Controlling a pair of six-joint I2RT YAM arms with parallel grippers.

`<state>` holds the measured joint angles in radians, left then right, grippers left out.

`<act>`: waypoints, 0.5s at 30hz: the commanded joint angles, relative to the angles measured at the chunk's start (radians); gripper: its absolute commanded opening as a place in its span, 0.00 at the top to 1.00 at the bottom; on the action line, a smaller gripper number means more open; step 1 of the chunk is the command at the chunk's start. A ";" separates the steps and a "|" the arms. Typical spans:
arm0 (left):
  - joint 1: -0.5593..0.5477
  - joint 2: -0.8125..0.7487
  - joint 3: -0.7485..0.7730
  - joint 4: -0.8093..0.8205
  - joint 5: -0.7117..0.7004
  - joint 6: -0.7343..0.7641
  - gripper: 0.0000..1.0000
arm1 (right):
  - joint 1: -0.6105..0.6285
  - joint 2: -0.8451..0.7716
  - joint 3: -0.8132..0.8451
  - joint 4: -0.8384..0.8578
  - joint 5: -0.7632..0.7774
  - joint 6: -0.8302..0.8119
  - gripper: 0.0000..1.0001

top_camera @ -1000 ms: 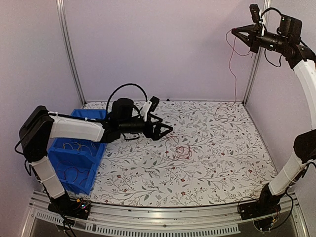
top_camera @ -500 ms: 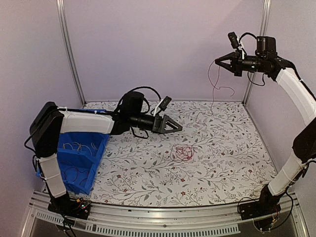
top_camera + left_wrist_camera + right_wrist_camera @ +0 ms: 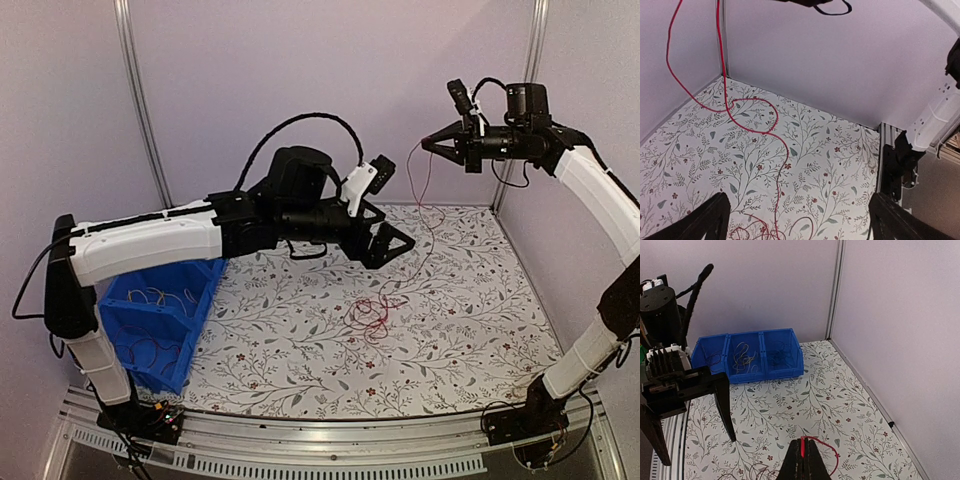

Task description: Untangle the cables

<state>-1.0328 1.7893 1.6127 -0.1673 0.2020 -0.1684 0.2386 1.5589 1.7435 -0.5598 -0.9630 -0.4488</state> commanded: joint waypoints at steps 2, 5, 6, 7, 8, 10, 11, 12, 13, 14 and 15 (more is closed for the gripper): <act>-0.008 -0.025 -0.076 0.167 -0.193 0.088 0.01 | 0.088 -0.023 -0.051 0.007 -0.036 0.018 1.00; -0.007 -0.047 -0.076 0.201 -0.302 0.074 0.07 | 0.124 -0.023 -0.054 -0.017 -0.053 -0.008 1.00; -0.008 -0.054 -0.070 0.195 -0.333 0.084 0.09 | 0.134 -0.023 -0.056 -0.025 -0.061 -0.013 0.99; -0.007 -0.060 -0.066 0.186 -0.360 0.096 0.10 | 0.141 -0.025 -0.057 -0.032 -0.073 -0.020 0.99; -0.006 -0.065 -0.062 0.177 -0.373 0.115 0.12 | 0.149 -0.027 -0.058 -0.044 -0.084 -0.032 0.99; 0.001 -0.077 -0.057 0.170 -0.356 0.160 0.14 | 0.165 -0.033 -0.061 -0.065 -0.099 -0.055 0.99; 0.004 -0.079 -0.050 0.131 -0.341 0.193 0.15 | 0.173 -0.035 -0.063 -0.075 -0.101 -0.064 0.99; 0.006 -0.081 -0.037 0.112 -0.320 0.217 0.16 | 0.181 -0.037 -0.065 -0.085 -0.103 -0.076 0.99; 0.005 -0.080 -0.029 0.098 -0.310 0.237 0.18 | 0.187 -0.038 -0.067 -0.095 -0.107 -0.087 0.98; 0.007 -0.079 -0.021 0.083 -0.303 0.253 0.19 | 0.195 -0.036 -0.068 -0.104 -0.110 -0.096 0.98; 0.009 -0.077 -0.014 0.073 -0.291 0.266 0.22 | 0.200 -0.035 -0.068 -0.110 -0.111 -0.106 0.99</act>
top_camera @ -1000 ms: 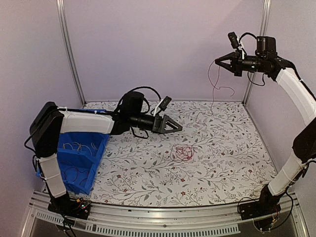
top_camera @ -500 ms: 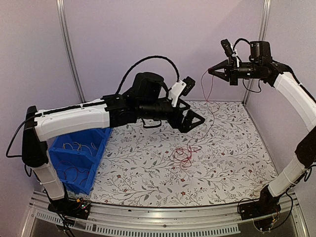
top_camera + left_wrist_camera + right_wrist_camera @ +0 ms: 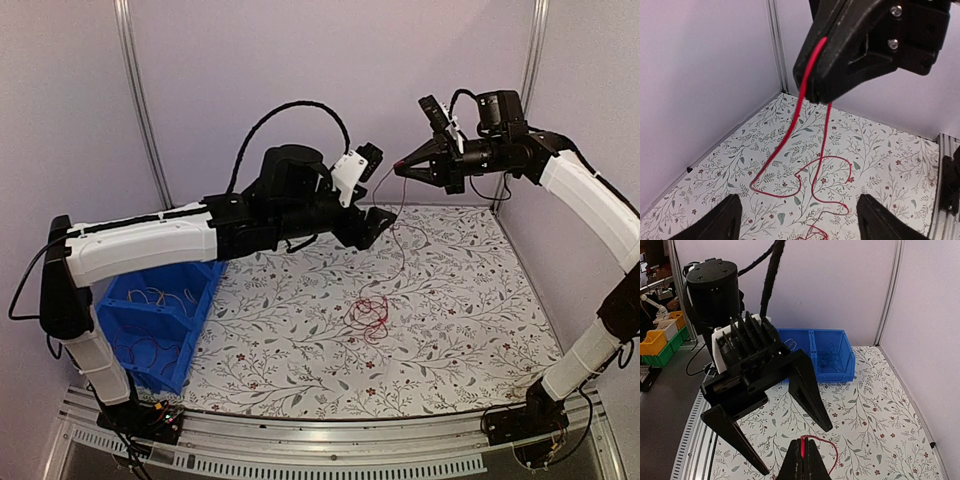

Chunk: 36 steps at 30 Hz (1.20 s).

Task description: Untangle the cables

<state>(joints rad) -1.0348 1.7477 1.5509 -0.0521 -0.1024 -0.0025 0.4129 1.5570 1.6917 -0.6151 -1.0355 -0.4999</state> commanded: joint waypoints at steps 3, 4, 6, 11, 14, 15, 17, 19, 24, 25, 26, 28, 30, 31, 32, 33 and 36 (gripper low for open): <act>0.020 -0.023 0.072 -0.063 0.052 0.119 0.30 | 0.037 -0.034 -0.018 -0.059 -0.043 -0.063 0.98; 0.024 -0.018 0.079 -0.067 0.055 0.118 0.35 | 0.041 -0.034 -0.018 -0.060 -0.045 -0.063 0.98; 0.032 -0.011 0.092 -0.072 0.073 0.118 0.49 | 0.049 -0.031 -0.014 -0.074 -0.046 -0.067 0.98; 0.053 -0.020 0.112 -0.080 0.095 0.119 1.00 | 0.056 -0.028 -0.013 -0.086 -0.040 -0.081 0.97; 0.064 -0.057 0.108 -0.086 0.095 0.117 1.00 | 0.055 -0.029 -0.013 -0.089 -0.030 -0.082 0.70; 0.071 -0.072 0.113 -0.102 0.095 0.112 1.00 | 0.052 -0.031 -0.016 -0.090 -0.021 -0.079 0.61; 0.093 -0.109 0.133 -0.167 0.095 0.101 1.00 | 0.032 -0.046 -0.032 -0.090 -0.018 -0.083 0.49; 0.116 -0.154 0.161 -0.254 0.078 0.089 1.00 | -0.001 -0.065 -0.064 -0.088 -0.038 -0.091 0.44; 0.157 -0.268 0.192 -0.474 -0.018 0.072 1.00 | -0.078 -0.092 -0.189 -0.054 -0.063 -0.097 0.39; 0.160 -0.295 0.190 -0.516 -0.045 0.066 1.00 | -0.086 -0.096 -0.230 -0.042 -0.055 -0.099 0.39; 0.164 -0.319 0.190 -0.562 -0.071 0.059 1.00 | -0.091 -0.099 -0.258 -0.031 -0.044 -0.102 0.39; 0.174 -0.364 0.190 -0.662 -0.124 0.029 1.00 | -0.100 -0.099 -0.303 -0.013 -0.029 -0.108 0.38; 0.195 -0.409 0.192 -0.766 -0.151 -0.015 1.00 | -0.108 -0.090 -0.330 -0.001 -0.022 -0.109 0.38; 0.207 -0.432 0.191 -0.828 -0.175 -0.045 1.00 | -0.108 -0.083 -0.338 0.003 -0.019 -0.108 0.38; 0.216 -0.455 0.190 -0.873 -0.197 -0.081 1.00 | -0.109 -0.075 -0.342 0.006 -0.017 -0.105 0.37; 0.232 -0.478 0.189 -0.916 -0.216 -0.114 1.00 | -0.108 -0.071 -0.344 0.006 -0.017 -0.105 0.37; 0.273 -0.536 0.187 -1.041 -0.245 -0.196 1.00 | -0.108 -0.054 -0.351 0.010 -0.012 -0.106 0.37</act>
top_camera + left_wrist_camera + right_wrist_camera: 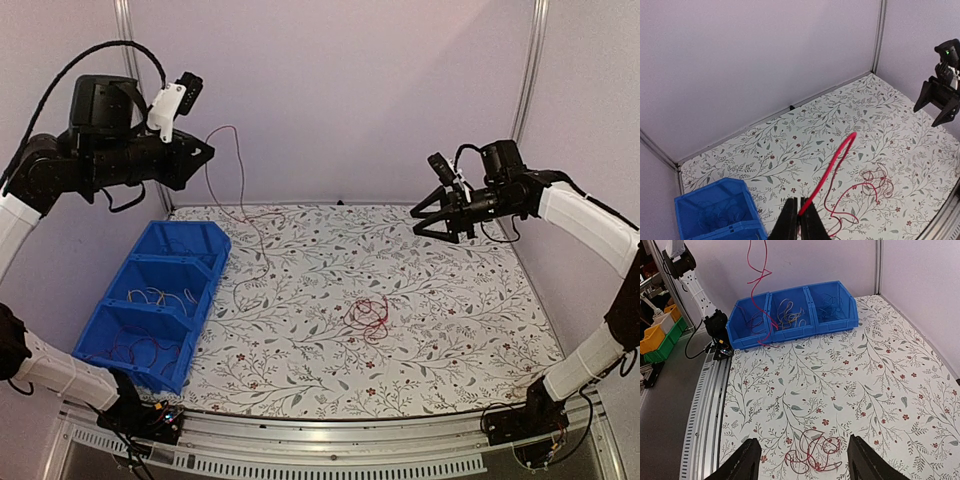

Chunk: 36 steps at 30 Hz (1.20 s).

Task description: Untangle the cables

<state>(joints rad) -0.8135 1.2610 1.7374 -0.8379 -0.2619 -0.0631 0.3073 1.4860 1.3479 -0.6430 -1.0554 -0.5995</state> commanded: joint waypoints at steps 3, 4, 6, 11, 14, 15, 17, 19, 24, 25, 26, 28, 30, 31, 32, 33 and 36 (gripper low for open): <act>0.098 -0.093 -0.018 -0.366 -0.109 -0.205 1.00 | -0.002 0.034 -0.010 0.037 0.011 -0.009 0.37; 0.113 -0.105 -0.029 -0.394 -0.115 -0.228 1.00 | -0.003 0.039 -0.010 0.037 0.012 -0.009 0.37; 0.147 -0.124 -0.058 -0.448 -0.128 -0.273 1.00 | -0.002 0.045 -0.012 0.036 0.014 -0.011 0.37; 0.209 -0.161 -0.144 -0.529 -0.141 -0.309 1.00 | -0.003 0.056 -0.012 0.031 0.023 -0.015 0.36; 0.241 -0.191 -0.169 -0.542 -0.169 -0.317 1.00 | -0.003 0.059 -0.013 0.028 0.032 -0.019 0.36; 0.250 -0.204 -0.172 -0.537 -0.169 -0.312 1.00 | -0.003 0.059 -0.013 0.028 0.033 -0.020 0.36; 0.268 -0.220 -0.171 -0.535 -0.180 -0.311 1.00 | -0.002 0.064 -0.013 0.028 0.034 -0.020 0.36; 0.286 -0.227 -0.160 -0.538 -0.177 -0.303 1.00 | -0.003 0.066 -0.012 0.026 0.034 -0.020 0.36; 0.309 -0.222 -0.096 -0.550 -0.113 -0.294 1.00 | -0.003 0.069 -0.006 0.023 0.038 -0.023 0.36; 0.311 -0.222 -0.080 -0.550 -0.097 -0.297 1.00 | -0.003 0.069 -0.006 0.023 0.039 -0.025 0.36; 0.314 -0.222 -0.061 -0.550 -0.081 -0.299 1.00 | -0.002 0.069 -0.007 0.023 0.039 -0.025 0.36; 0.321 -0.220 -0.030 -0.551 -0.061 -0.305 1.00 | -0.002 0.070 -0.006 0.022 0.038 -0.026 0.36; 0.331 -0.225 -0.012 -0.552 -0.039 -0.312 1.00 | -0.003 0.071 -0.006 0.022 0.038 -0.026 0.36; 0.338 -0.229 -0.010 -0.552 -0.030 -0.319 1.00 | -0.002 0.074 -0.006 0.022 0.038 -0.026 0.36; 0.345 -0.235 -0.013 -0.552 -0.024 -0.329 1.00 | -0.003 0.075 -0.005 0.023 0.037 -0.026 0.36; 0.353 -0.244 -0.021 -0.552 -0.018 -0.338 1.00 | -0.002 0.077 -0.004 0.021 0.036 -0.026 0.36; 0.372 -0.279 -0.053 -0.553 -0.012 -0.357 1.00 | -0.002 0.084 0.000 0.019 0.031 -0.027 0.36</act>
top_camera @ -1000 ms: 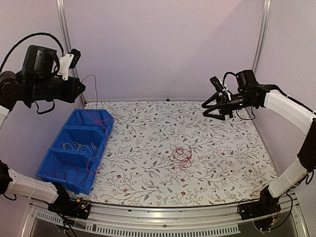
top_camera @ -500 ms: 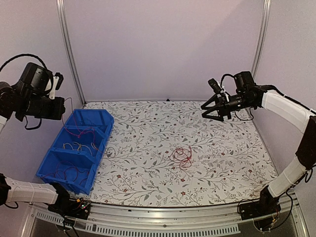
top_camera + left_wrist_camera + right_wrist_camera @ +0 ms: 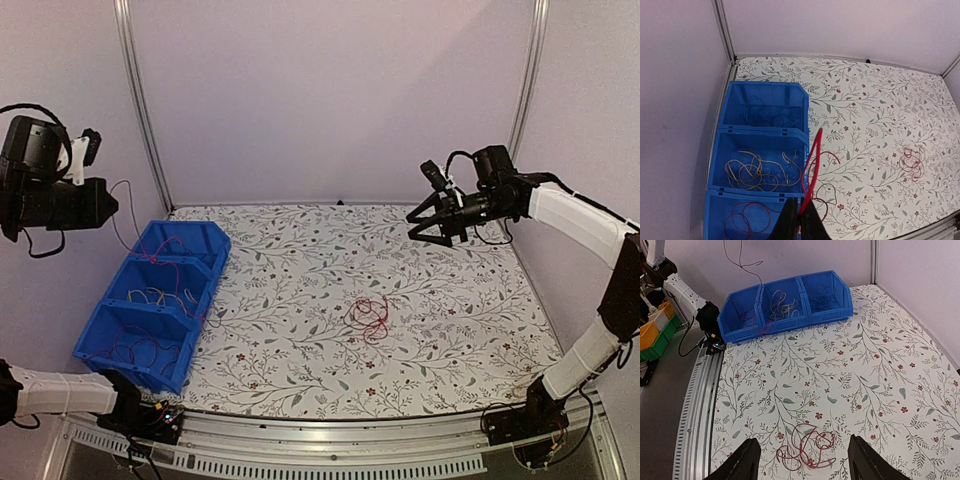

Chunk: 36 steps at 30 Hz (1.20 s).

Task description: Untangle the cables

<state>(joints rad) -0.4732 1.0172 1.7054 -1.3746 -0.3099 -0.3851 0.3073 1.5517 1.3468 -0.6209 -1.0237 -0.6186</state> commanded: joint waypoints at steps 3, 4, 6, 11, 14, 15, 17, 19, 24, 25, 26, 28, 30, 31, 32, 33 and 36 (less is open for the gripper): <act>0.061 -0.067 -0.051 -0.016 0.012 -0.024 1.00 | -0.003 0.030 0.008 -0.007 -0.008 -0.008 0.36; 0.073 -0.074 -0.060 -0.018 0.003 -0.014 1.00 | -0.003 0.035 0.010 -0.008 -0.011 -0.009 0.36; 0.111 -0.082 -0.070 -0.018 -0.014 0.022 1.00 | -0.002 0.044 0.014 -0.013 -0.013 -0.009 0.36; 0.192 -0.100 -0.042 -0.016 -0.164 0.052 1.00 | -0.002 0.053 0.014 -0.016 -0.011 -0.012 0.36; 0.216 -0.099 -0.032 -0.015 -0.274 0.064 1.00 | -0.003 0.055 0.014 -0.016 -0.007 -0.014 0.36; 0.216 -0.104 -0.036 -0.015 -0.309 0.064 1.00 | -0.002 0.056 0.014 -0.017 -0.006 -0.015 0.36; 0.216 -0.115 -0.049 -0.013 -0.340 0.055 1.00 | -0.002 0.059 0.015 -0.018 -0.003 -0.017 0.36; 0.217 -0.123 -0.071 -0.012 -0.354 0.039 1.00 | -0.003 0.062 0.015 -0.018 -0.003 -0.019 0.36; 0.217 -0.140 -0.166 0.015 -0.299 -0.012 0.98 | -0.002 0.078 0.021 -0.022 -0.011 -0.023 0.36; 0.217 -0.140 -0.196 0.014 -0.269 -0.044 0.93 | -0.003 0.082 0.023 -0.025 -0.012 -0.024 0.36; 0.217 -0.138 -0.234 0.011 -0.232 -0.074 0.88 | -0.002 0.085 0.023 -0.027 -0.012 -0.025 0.36; 0.217 -0.129 -0.329 -0.011 -0.171 -0.141 0.90 | -0.003 0.087 0.022 -0.027 -0.010 -0.029 0.36; 0.218 -0.150 -0.441 -0.013 -0.127 -0.196 1.00 | -0.002 0.085 0.018 -0.028 -0.007 -0.032 0.36; 0.217 -0.164 -0.487 -0.013 -0.116 -0.222 1.00 | -0.002 0.084 0.015 -0.028 -0.006 -0.034 0.36; 0.217 -0.178 -0.523 -0.014 -0.106 -0.244 1.00 | -0.002 0.082 0.012 -0.026 -0.007 -0.035 0.36; 0.218 -0.190 -0.552 -0.014 -0.097 -0.265 1.00 | -0.002 0.081 0.010 -0.024 -0.007 -0.035 0.36; 0.219 -0.216 -0.626 -0.013 -0.074 -0.319 1.00 | -0.002 0.089 0.007 -0.023 -0.021 -0.034 0.36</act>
<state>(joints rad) -0.2668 0.8558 1.1412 -1.3773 -0.4454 -0.5858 0.3073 1.6333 1.3472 -0.6357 -1.0260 -0.6407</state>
